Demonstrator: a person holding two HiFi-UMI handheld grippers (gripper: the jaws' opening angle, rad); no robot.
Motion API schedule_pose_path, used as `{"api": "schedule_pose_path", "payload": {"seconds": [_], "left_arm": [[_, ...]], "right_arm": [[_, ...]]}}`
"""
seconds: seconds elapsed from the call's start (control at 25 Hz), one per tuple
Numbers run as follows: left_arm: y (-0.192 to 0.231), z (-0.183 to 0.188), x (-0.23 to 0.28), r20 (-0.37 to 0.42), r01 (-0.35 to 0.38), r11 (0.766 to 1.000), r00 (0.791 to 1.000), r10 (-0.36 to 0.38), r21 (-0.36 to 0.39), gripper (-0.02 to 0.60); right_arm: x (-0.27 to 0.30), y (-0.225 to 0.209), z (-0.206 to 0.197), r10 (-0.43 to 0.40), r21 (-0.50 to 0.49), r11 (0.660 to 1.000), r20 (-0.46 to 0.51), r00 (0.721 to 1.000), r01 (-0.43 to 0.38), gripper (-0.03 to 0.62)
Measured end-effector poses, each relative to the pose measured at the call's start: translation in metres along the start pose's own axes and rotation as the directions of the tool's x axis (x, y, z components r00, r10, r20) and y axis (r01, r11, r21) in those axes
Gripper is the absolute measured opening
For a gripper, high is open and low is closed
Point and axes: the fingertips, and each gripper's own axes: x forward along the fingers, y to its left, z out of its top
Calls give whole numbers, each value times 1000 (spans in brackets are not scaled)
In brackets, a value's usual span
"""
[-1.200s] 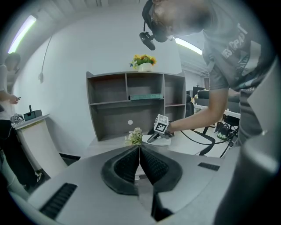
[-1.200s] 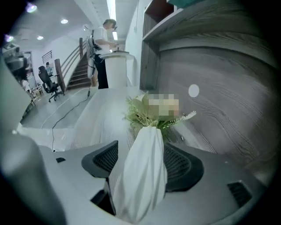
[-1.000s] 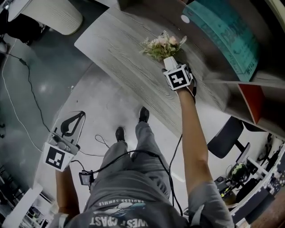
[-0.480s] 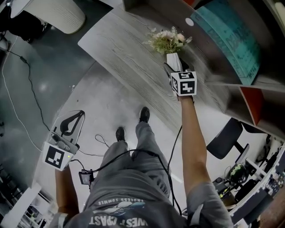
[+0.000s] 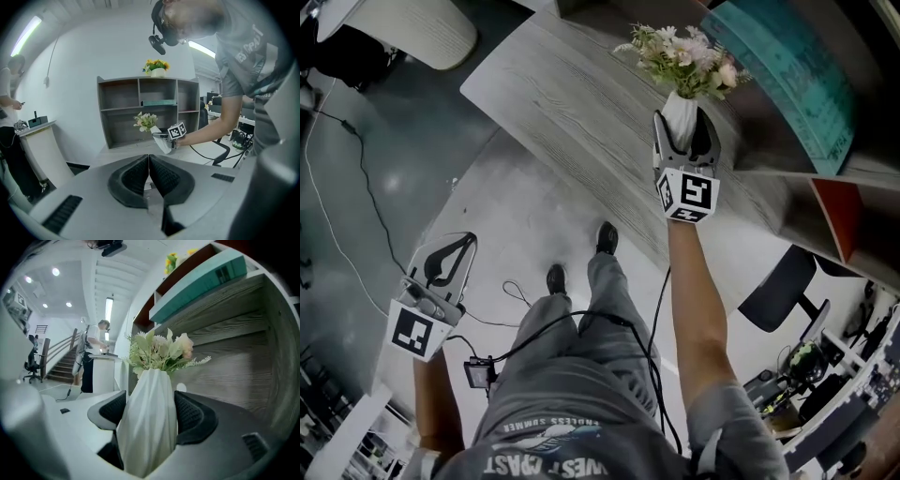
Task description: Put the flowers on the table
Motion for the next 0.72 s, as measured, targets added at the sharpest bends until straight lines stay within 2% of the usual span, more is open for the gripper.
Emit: {"api": "schedule_pose_path", "payload": {"seconds": [0.16, 0.32, 0.44, 0.6, 0.72], "left_arm": [[1, -9, 3, -17, 0, 1000, 1000, 1, 18, 17], [-6, -15, 6, -31, 18, 1000, 999, -18, 25, 17], [-10, -14, 8, -32, 35, 999, 999, -34, 38, 17], [-11, -7, 9, -15, 40, 998, 999, -40, 49, 17], [-11, -6, 6, -22, 44, 997, 999, -42, 64, 17]], "right_arm": [[-16, -1, 2, -75, -50, 996, 69, 995, 78, 336], [-47, -1, 0, -132, -81, 987, 96, 987, 139, 336], [-57, 6, 10, -124, -106, 985, 121, 985, 137, 336], [-54, 18, 57, -111, -136, 980, 242, 964, 147, 336], [-55, 27, 74, -103, -165, 974, 286, 953, 155, 336]]}}
